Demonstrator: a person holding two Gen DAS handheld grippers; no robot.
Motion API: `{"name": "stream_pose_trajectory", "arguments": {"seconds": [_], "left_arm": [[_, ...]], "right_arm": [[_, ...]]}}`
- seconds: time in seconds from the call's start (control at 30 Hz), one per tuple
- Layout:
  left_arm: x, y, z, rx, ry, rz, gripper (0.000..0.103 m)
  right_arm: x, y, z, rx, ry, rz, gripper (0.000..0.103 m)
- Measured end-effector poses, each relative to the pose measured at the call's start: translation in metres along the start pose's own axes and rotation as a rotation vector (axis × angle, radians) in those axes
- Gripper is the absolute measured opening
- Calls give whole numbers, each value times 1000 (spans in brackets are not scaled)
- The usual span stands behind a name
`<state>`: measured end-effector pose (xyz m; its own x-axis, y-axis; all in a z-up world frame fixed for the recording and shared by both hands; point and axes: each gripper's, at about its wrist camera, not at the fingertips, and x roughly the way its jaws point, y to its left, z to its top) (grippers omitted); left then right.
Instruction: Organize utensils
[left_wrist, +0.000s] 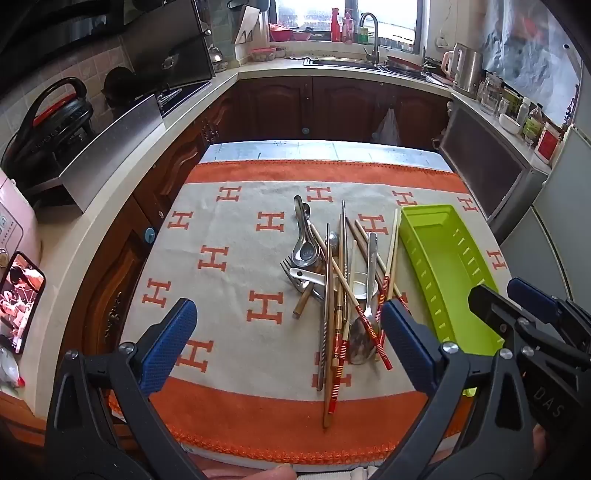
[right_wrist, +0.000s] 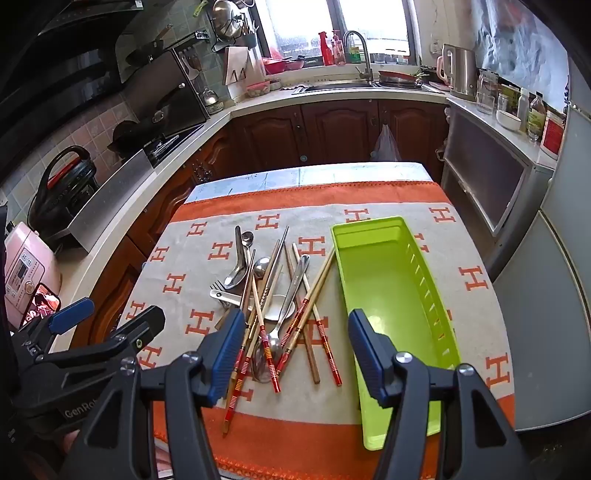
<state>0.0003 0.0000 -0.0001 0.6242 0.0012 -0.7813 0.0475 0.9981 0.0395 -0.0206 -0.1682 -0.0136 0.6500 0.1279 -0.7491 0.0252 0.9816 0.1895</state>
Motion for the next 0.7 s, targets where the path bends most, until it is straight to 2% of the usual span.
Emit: {"name": "stream_pose_trajectory", "arguments": {"seconds": [0.23, 0.7], "left_arm": [[-2, -2, -1, 4, -11, 0, 99], [8, -7, -2, -9, 25, -32, 94]], "right_arm": [[0, 0, -1, 2, 5, -3, 58], [7, 3, -1, 4, 25, -10, 58]]}}
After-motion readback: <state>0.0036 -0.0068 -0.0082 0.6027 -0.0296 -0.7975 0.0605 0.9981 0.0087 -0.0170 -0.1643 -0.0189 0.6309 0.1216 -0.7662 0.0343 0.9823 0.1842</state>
